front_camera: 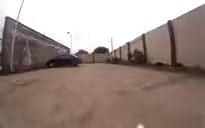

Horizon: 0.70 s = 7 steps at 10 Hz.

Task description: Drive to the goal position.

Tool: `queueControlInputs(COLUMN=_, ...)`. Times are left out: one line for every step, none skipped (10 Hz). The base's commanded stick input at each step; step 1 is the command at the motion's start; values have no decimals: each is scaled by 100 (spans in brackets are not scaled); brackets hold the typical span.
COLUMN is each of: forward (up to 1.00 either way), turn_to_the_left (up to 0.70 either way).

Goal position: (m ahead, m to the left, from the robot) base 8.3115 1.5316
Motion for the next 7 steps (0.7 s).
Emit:
queueControlInputs(forward=70, turn_to_the_left=0)
queueControlInputs(forward=70, turn_to_the_left=0)
queueControlInputs(forward=70, turn_to_the_left=0)
queueControlInputs(forward=70, turn_to_the_left=0)
queueControlInputs(forward=70, turn_to_the_left=0)
queueControlInputs(forward=70, turn_to_the_left=0)
queueControlInputs(forward=70, turn_to_the_left=0)
